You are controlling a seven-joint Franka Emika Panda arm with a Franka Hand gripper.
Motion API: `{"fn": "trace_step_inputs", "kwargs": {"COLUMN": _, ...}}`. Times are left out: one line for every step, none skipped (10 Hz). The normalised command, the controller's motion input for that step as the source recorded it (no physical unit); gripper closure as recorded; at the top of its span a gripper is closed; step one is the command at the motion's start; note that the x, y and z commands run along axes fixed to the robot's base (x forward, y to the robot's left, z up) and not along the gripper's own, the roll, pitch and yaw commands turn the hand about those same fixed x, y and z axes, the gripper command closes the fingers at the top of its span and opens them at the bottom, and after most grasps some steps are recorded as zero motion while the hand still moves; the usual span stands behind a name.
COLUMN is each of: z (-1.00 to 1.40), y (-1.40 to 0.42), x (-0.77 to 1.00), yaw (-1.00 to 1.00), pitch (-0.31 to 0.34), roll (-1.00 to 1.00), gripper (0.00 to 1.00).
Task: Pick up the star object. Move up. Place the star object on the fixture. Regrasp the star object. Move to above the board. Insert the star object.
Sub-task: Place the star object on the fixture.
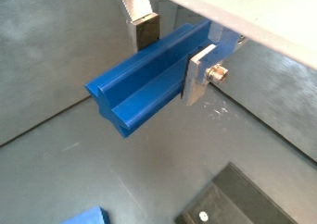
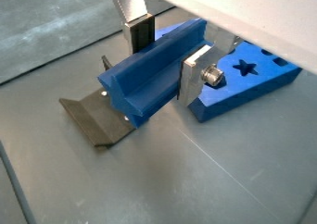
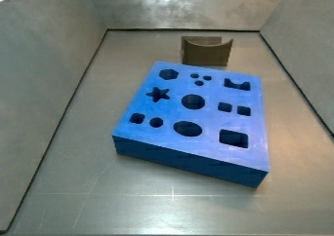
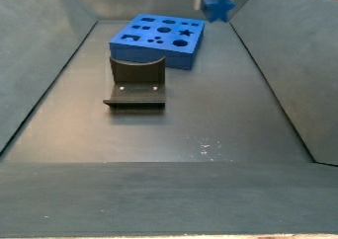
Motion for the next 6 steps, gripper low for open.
{"fn": "trace_step_inputs", "kwargs": {"z": 0.05, "y": -0.11, "x": 1.00, "yaw": 0.02, "pitch": 0.157, "roll": 0.03, "gripper": 1.00}}
{"fn": "trace_step_inputs", "kwargs": {"z": 0.04, "y": -0.10, "x": 1.00, "yaw": 0.03, "pitch": 0.162, "roll": 0.03, "gripper": 1.00}}
{"fn": "trace_step_inputs", "kwargs": {"z": 0.04, "y": -0.09, "x": 1.00, "yaw": 0.03, "pitch": 0.158, "roll": 0.03, "gripper": 1.00}}
{"fn": "trace_step_inputs", "kwargs": {"z": 0.03, "y": -0.08, "x": 1.00, "yaw": 0.03, "pitch": 0.154, "roll": 0.03, "gripper": 1.00}}
{"fn": "trace_step_inputs", "kwargs": {"z": 0.03, "y": -0.07, "x": 1.00, "yaw": 0.04, "pitch": 0.155, "roll": 0.03, "gripper": 1.00}}
{"fn": "trace_step_inputs", "kwargs": {"z": -0.16, "y": 0.38, "x": 1.00, "yaw": -0.07, "pitch": 0.147, "roll": -1.00, "gripper": 1.00}}
